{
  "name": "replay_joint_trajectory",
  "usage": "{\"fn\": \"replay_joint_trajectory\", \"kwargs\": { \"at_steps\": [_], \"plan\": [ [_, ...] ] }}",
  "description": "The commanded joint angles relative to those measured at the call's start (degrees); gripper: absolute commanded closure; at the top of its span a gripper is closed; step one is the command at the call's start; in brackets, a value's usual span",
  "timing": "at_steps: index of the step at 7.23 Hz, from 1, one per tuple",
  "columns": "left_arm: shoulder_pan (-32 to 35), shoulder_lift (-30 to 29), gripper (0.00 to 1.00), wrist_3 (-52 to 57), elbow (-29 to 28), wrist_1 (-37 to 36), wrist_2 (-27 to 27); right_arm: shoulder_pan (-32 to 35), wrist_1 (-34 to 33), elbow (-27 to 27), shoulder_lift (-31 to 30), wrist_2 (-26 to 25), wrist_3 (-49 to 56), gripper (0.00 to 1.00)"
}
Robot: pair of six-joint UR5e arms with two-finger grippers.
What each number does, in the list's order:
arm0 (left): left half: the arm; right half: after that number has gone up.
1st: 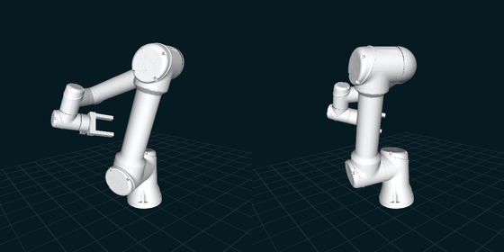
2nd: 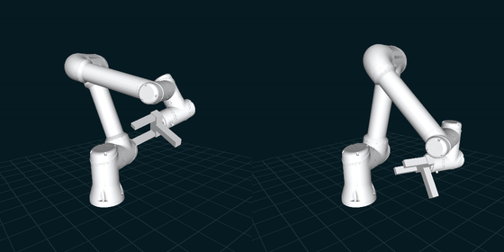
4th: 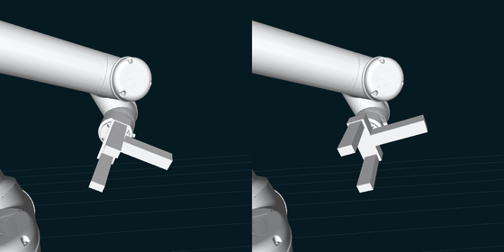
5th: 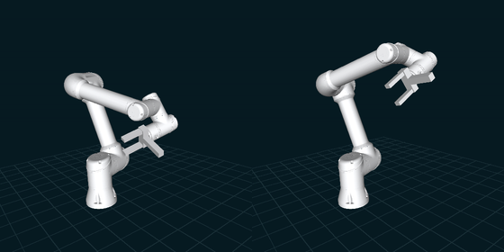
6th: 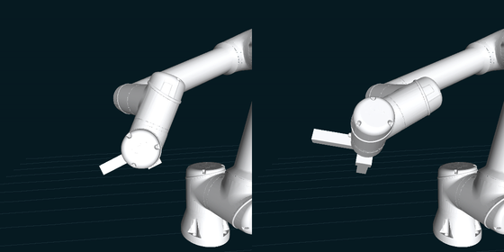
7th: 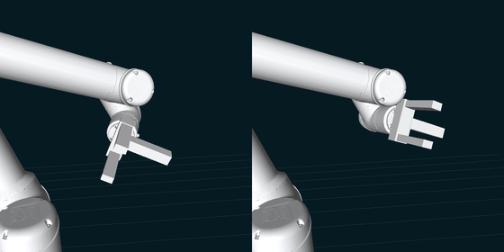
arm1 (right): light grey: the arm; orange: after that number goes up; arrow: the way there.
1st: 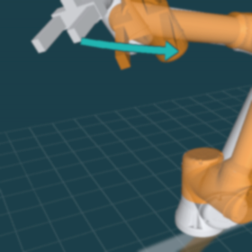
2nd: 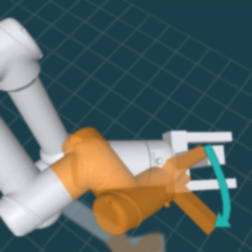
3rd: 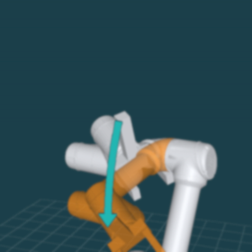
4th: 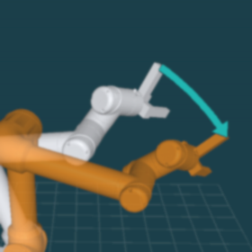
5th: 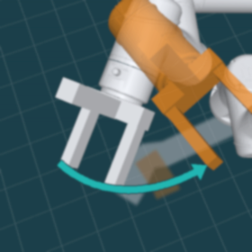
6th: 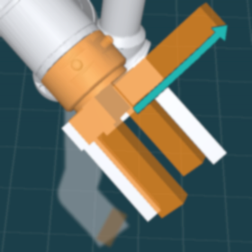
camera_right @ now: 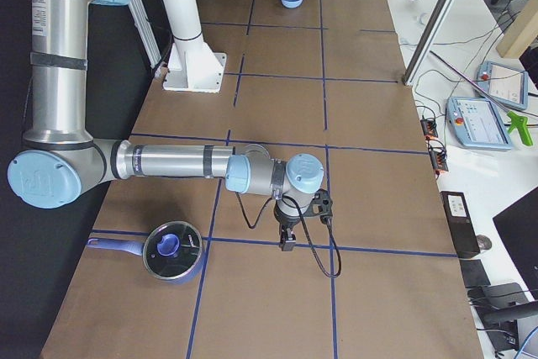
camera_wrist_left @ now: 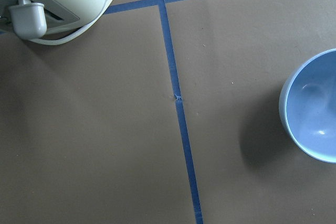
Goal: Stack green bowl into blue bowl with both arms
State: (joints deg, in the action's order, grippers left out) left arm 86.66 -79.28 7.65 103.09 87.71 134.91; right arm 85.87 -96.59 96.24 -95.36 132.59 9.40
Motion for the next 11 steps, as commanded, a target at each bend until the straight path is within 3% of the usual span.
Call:
{"fn": "replay_joint_trajectory", "kwargs": {
  "at_steps": [1, 5, 7, 9, 11],
  "plan": [
    [0.0, 0.0, 0.00, 0.0, 0.0, 0.0, 0.0, 0.0, 0.0, 0.0, 0.0, 0.0, 0.0, 0.00],
    [-0.2, -1.3, 0.00, -0.3, 0.6, 1.7, 0.3, -0.9, 1.4, 0.2, 0.1, 0.0, -2.2, 0.00],
    [-0.3, -7.2, 0.00, -0.8, -2.2, 6.7, 0.5, -1.6, 4.0, -0.1, -0.1, 0.1, -5.3, 0.00],
    [-0.3, -7.1, 0.00, -0.5, -4.0, 10.1, 0.8, -1.7, 4.1, 0.1, -0.1, 0.2, -5.4, 0.00],
    [-3.7, -6.0, 0.00, -8.6, -4.0, 13.4, 0.8, -1.7, 4.3, 0.1, -0.4, 0.3, -5.4, 0.00]
  ]
}}
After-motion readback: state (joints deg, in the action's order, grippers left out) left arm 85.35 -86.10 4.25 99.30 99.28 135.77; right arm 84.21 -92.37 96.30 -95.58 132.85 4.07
